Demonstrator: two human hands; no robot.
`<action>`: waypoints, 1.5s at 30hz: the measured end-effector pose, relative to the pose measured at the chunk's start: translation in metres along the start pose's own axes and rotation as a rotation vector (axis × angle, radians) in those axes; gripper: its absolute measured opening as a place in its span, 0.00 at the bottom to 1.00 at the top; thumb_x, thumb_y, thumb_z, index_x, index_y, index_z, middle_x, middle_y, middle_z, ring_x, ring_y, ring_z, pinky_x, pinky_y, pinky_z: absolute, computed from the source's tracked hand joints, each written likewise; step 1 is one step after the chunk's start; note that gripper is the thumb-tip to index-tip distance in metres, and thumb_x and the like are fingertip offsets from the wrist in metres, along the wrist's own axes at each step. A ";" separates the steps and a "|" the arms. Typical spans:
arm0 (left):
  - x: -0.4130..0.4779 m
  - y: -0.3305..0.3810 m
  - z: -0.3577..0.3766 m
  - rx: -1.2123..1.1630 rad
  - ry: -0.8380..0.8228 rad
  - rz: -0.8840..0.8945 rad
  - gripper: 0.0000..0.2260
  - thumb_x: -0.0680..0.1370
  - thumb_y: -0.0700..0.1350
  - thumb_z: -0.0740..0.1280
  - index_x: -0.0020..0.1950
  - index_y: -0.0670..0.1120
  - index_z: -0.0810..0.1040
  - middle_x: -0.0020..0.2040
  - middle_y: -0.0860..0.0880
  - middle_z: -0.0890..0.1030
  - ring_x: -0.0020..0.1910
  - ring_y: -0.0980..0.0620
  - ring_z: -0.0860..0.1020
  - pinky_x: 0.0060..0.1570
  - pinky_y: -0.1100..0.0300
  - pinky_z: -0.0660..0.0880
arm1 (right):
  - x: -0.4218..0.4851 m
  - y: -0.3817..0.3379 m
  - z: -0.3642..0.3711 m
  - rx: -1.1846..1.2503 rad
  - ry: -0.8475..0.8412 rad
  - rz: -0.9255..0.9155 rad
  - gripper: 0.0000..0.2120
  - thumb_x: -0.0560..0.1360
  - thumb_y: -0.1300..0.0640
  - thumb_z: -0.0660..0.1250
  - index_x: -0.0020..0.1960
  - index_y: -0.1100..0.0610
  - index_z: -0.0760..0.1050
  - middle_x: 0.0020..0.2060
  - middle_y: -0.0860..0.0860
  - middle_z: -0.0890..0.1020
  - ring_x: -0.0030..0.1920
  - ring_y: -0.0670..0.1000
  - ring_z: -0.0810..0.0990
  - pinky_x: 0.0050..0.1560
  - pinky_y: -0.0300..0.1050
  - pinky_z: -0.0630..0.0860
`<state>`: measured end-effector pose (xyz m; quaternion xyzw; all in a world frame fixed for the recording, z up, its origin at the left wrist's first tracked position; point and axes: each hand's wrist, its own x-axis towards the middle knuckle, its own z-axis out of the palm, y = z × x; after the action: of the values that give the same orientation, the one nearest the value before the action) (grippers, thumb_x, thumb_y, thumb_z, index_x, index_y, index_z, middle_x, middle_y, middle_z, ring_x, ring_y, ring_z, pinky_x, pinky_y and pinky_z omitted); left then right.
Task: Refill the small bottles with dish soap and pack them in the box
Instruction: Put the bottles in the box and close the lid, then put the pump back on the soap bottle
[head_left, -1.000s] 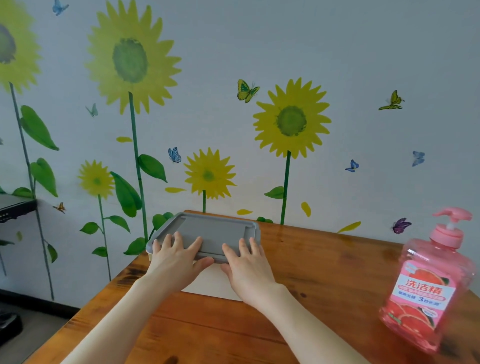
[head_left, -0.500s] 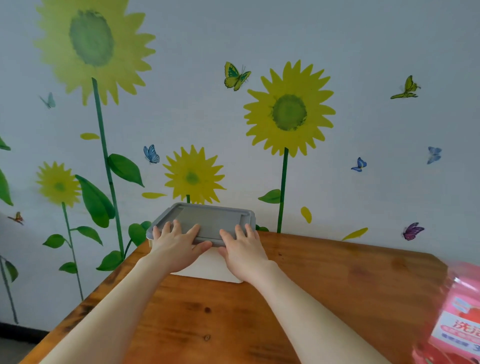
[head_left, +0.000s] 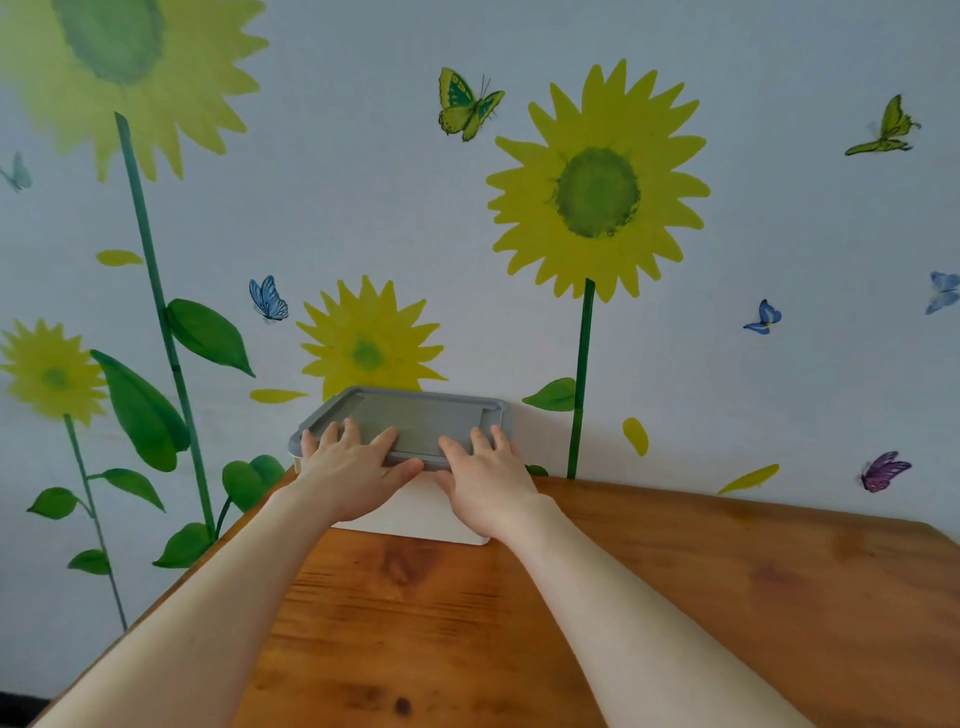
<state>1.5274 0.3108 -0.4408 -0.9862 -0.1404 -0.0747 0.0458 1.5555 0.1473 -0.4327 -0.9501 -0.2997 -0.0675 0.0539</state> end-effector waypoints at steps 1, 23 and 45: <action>0.001 0.000 0.001 0.001 0.003 0.000 0.32 0.73 0.69 0.42 0.74 0.57 0.53 0.73 0.40 0.58 0.72 0.39 0.55 0.69 0.40 0.49 | 0.002 0.001 0.001 0.001 -0.001 0.001 0.24 0.81 0.48 0.47 0.75 0.53 0.51 0.74 0.63 0.53 0.74 0.64 0.45 0.73 0.59 0.46; -0.021 0.024 -0.022 -0.094 0.031 -0.103 0.30 0.78 0.63 0.46 0.76 0.50 0.47 0.76 0.38 0.44 0.74 0.40 0.41 0.70 0.40 0.43 | -0.011 -0.006 -0.034 0.127 -0.121 -0.025 0.29 0.80 0.53 0.54 0.76 0.55 0.44 0.74 0.60 0.55 0.73 0.61 0.54 0.71 0.56 0.58; -0.177 0.119 -0.154 -0.957 0.223 0.096 0.12 0.76 0.48 0.63 0.34 0.51 0.64 0.33 0.54 0.66 0.41 0.49 0.67 0.32 0.61 0.60 | -0.208 0.016 -0.168 0.291 0.130 -0.059 0.18 0.74 0.51 0.64 0.59 0.61 0.70 0.52 0.57 0.78 0.50 0.56 0.78 0.52 0.54 0.76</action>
<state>1.3721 0.1322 -0.3255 -0.8881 -0.0389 -0.2337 -0.3940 1.3792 -0.0066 -0.3013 -0.9166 -0.3301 -0.0863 0.2083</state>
